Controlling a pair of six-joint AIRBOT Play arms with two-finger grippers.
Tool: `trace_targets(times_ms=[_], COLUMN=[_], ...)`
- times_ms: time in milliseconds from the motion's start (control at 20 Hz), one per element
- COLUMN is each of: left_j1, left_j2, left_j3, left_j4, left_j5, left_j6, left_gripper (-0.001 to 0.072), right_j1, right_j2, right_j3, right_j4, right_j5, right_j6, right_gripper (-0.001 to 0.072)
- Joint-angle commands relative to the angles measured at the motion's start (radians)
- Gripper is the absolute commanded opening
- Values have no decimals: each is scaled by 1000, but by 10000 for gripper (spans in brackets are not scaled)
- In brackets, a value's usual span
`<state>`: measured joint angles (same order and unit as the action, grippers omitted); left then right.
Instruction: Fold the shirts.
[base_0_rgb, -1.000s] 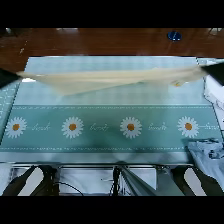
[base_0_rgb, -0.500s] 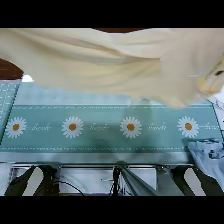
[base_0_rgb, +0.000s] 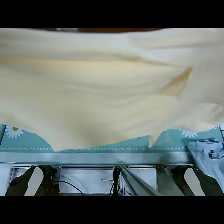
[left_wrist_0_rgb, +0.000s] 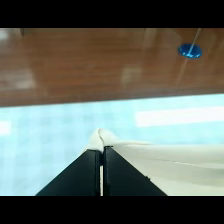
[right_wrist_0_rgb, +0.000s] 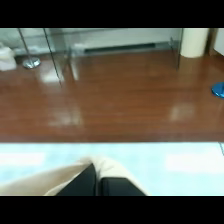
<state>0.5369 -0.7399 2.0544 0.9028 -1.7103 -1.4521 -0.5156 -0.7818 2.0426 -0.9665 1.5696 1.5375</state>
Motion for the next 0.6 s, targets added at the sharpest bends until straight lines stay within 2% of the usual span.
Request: trace_targets(times_ms=[0, 100, 250, 400, 550], left_j1=[1, 0, -1, -3, -1], left_j2=[70, 126, 163, 163, 163], left_j3=[5, 4, 6, 1, -122], left_j4=[63, 68, 68, 68, 94], left_j5=[-133, -131, -132, -133, -133], left_j6=[-1, 3, 3, -1, 13], left_gripper=[20, 20, 20, 20, 20], right_j1=[1, 2, 2, 19, 71], right_j2=[37, 71, 110, 109, 74], right_j3=[17, 17, 18, 17, 4], right_j4=[-64, -61, -48, -35, -148], right_j5=[199, 275, 246, 285, 287], right_j6=[-17, -30, -21, 3, 2], right_gripper=[23, 23, 23, 23, 22])
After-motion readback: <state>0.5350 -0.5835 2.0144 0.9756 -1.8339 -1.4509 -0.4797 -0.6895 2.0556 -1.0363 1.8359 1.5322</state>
